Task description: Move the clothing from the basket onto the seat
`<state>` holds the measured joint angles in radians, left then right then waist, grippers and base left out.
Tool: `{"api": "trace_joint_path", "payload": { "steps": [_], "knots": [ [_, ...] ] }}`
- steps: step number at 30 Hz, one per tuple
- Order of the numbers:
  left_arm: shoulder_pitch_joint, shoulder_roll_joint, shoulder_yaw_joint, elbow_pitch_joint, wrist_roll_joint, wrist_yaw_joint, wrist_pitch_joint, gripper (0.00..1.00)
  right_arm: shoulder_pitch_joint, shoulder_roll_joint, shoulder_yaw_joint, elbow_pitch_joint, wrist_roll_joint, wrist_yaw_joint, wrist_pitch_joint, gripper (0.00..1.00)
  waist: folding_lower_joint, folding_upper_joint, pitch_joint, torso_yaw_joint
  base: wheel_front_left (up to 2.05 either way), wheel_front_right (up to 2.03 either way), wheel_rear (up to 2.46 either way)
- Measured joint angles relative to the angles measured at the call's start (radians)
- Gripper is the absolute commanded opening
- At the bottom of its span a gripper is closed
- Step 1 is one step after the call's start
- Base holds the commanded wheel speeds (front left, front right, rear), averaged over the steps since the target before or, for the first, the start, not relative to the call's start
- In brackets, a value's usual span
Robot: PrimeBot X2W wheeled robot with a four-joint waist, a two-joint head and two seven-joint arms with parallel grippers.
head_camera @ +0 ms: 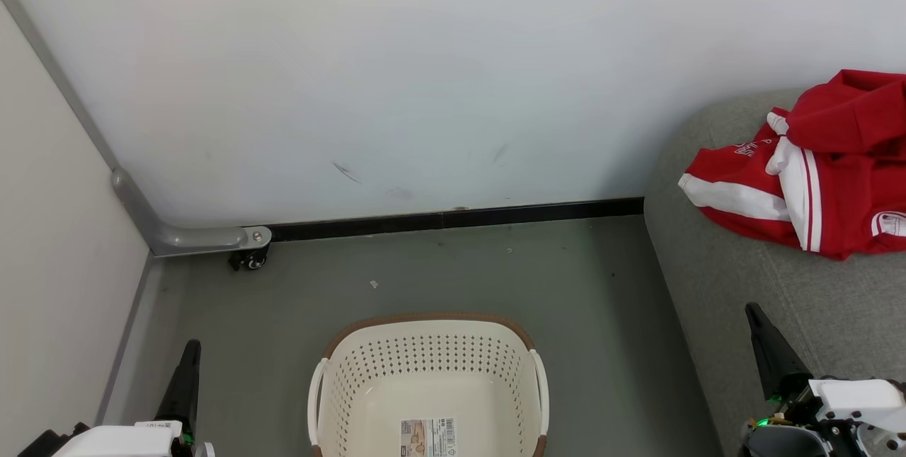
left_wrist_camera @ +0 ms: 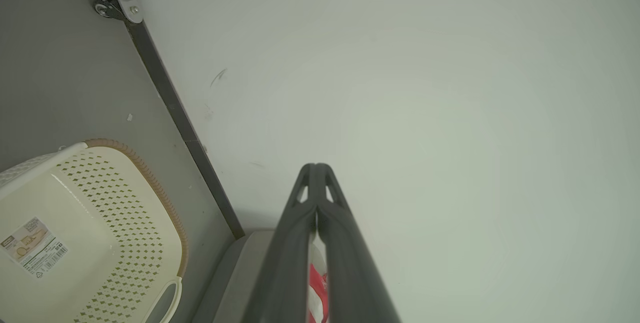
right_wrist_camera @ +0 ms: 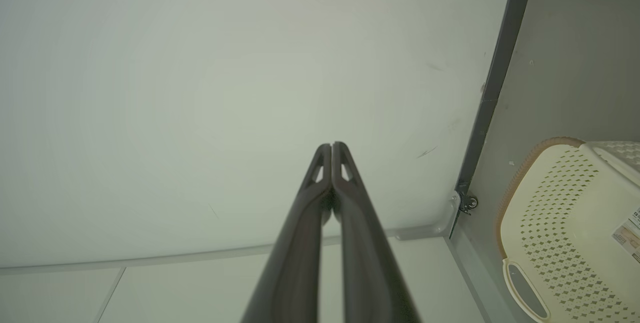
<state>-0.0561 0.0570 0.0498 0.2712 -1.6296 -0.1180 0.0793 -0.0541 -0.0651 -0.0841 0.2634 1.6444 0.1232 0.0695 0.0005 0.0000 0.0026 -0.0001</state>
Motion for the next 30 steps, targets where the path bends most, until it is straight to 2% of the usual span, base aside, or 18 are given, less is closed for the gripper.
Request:
{"api": "trace_joint_path", "payload": {
  "steps": [30],
  "knots": [
    [0.0, -0.001, 0.001, 0.004, 0.0, 0.0, 0.008, 0.0, -0.001, 0.0, -0.002, 0.001, 0.0, 0.0, 0.001, 0.0, -0.0001, 0.0, 0.0, 0.0, 0.0, 0.0, 0.0]
  ]
}}
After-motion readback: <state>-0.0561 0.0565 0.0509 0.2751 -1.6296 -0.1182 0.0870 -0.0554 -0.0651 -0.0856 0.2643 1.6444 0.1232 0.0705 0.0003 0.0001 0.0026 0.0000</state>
